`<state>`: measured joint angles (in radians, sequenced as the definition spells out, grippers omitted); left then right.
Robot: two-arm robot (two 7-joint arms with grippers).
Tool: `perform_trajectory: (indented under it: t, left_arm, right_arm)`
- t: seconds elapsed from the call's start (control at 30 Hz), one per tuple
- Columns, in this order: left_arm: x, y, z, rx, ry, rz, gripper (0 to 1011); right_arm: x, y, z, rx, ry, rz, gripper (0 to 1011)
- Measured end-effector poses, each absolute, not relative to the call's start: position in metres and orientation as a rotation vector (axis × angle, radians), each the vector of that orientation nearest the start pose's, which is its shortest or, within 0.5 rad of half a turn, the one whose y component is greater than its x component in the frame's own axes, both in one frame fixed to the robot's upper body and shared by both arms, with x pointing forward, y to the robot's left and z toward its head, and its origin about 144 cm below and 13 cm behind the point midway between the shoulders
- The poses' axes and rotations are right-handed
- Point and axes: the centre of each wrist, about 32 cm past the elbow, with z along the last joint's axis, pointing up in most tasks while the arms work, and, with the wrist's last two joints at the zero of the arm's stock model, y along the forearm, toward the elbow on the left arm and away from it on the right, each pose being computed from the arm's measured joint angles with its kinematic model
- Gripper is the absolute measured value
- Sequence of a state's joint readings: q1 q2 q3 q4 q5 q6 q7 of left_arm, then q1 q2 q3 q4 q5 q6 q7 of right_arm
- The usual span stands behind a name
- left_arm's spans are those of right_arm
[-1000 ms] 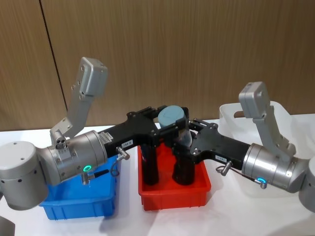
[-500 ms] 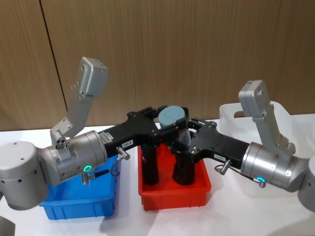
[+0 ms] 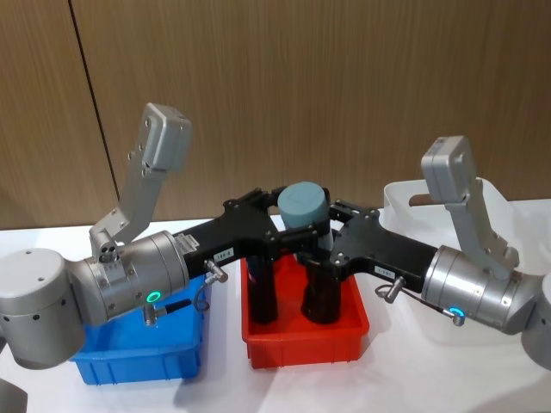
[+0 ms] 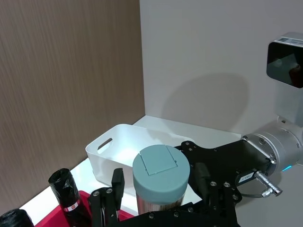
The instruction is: Pick the cotton swabs from the blue box and place them into the white box.
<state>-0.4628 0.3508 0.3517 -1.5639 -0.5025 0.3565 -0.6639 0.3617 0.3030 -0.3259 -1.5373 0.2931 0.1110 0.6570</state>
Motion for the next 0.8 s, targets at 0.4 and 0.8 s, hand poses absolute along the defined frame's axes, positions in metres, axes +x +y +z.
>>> perform_trajectory:
  t: [0.4, 0.8]
  left_arm:
    - [0.5513, 0.2245, 1.2882, 0.009, 0.045, 0.556, 1000]
    - [0.5512, 0.2246, 1.2885, 0.007, 0.043, 0.557, 1000]
  right_arm:
    - [0.5366, -0.2185, 1.2445, -0.016, -0.152, -0.618, 661]
    - [0.5373, -0.2195, 1.2417, -0.019, -0.147, -0.637, 661]
